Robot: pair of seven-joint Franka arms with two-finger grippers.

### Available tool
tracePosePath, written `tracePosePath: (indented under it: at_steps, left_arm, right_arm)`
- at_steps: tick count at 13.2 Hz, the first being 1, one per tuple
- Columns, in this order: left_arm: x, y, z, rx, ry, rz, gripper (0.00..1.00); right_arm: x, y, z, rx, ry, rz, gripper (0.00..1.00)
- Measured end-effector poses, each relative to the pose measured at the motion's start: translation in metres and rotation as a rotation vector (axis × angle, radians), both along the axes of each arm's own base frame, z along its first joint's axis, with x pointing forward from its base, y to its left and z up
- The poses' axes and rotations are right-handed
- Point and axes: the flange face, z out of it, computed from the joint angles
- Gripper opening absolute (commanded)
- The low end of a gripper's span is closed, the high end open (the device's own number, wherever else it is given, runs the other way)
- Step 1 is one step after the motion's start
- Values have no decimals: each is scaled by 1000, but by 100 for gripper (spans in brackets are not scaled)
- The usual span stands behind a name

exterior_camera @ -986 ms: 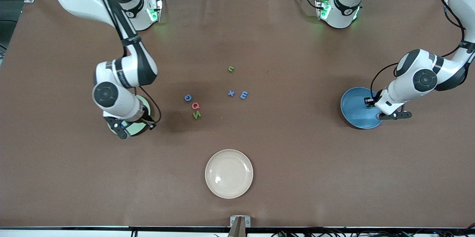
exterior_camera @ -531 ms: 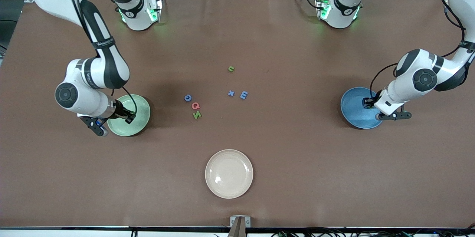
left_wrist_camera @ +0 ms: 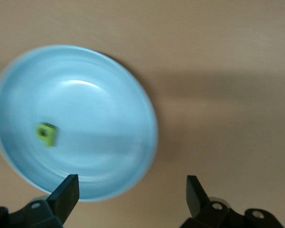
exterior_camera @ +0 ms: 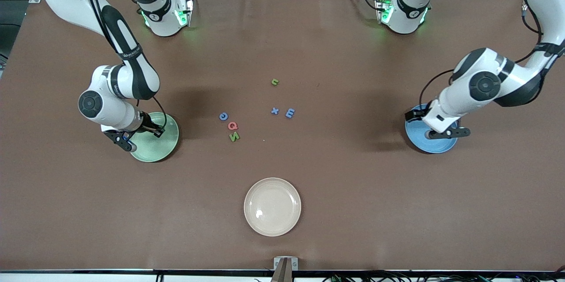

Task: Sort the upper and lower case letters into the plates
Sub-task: 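Release the B on the green plate while the left gripper withdraws, then reach the left gripper to the blue E while the right reaches red a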

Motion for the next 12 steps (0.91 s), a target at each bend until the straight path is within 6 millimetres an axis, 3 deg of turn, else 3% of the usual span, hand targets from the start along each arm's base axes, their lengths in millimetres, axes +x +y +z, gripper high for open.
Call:
tracePosePath:
  at_steps: [3,4,6,7,9,12]
  left_arm:
    - [-22,-92,1,11,1,-1,99]
    - [-33,-123,2,12,-5,-24,99]
    - [-58,-178,3,12,-14,-113,99]
    - [-70,-201,3,8,-24,-164,99]
    - [-91,-237,0,-17,-46,-243,99]
    - [-111,-278,-23,-96,-113,-353,99]
  right_arm:
    - [-6,-5,-5,0,6,3,6]
    - [-6,-5,-6,0,7,4,15]
    - [-7,-5,-6,0,8,6,77]
    - [-7,-5,-6,0,8,6,98]
    - [-6,-5,-6,1,7,8,100]
    - [2,-1,3,5,1,15,100]
